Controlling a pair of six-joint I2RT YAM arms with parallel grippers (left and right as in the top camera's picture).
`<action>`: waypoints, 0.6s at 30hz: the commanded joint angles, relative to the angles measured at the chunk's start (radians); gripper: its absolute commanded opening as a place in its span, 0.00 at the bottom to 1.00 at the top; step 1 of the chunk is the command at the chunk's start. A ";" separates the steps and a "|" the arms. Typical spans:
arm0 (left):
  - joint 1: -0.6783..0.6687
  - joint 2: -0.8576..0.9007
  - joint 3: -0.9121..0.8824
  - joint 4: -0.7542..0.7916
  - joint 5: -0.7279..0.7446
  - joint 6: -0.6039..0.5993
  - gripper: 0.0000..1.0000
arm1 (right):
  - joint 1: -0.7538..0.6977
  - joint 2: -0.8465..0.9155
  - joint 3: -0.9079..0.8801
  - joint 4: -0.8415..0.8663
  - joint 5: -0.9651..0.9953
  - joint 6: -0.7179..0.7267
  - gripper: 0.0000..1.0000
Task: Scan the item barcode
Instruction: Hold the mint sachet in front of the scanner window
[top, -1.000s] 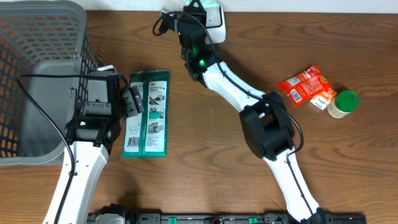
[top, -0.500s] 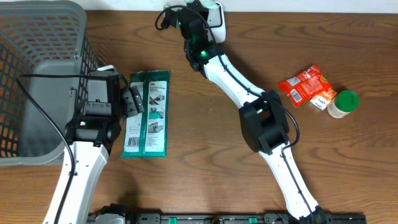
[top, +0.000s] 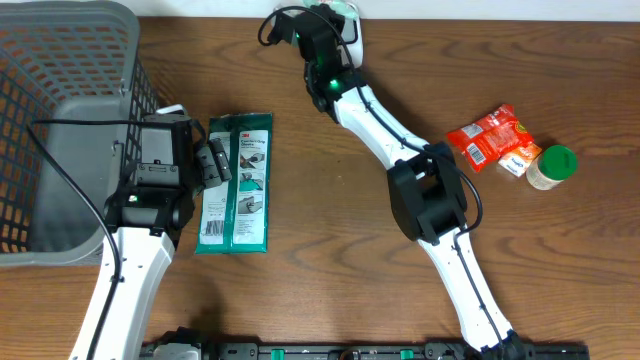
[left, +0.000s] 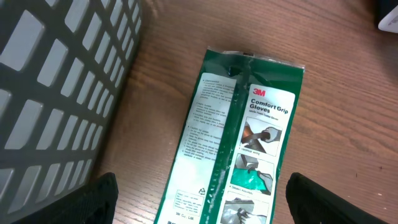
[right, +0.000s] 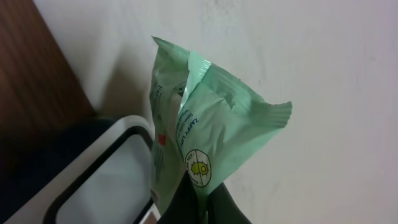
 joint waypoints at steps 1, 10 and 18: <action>0.003 0.003 0.009 0.000 -0.013 0.013 0.87 | -0.007 0.063 0.023 0.001 0.013 -0.006 0.01; 0.003 0.003 0.009 0.000 -0.013 0.013 0.87 | 0.027 0.085 0.023 -0.063 0.072 0.002 0.01; 0.003 0.003 0.009 0.000 -0.013 0.013 0.87 | 0.031 0.085 0.023 0.041 0.111 0.002 0.01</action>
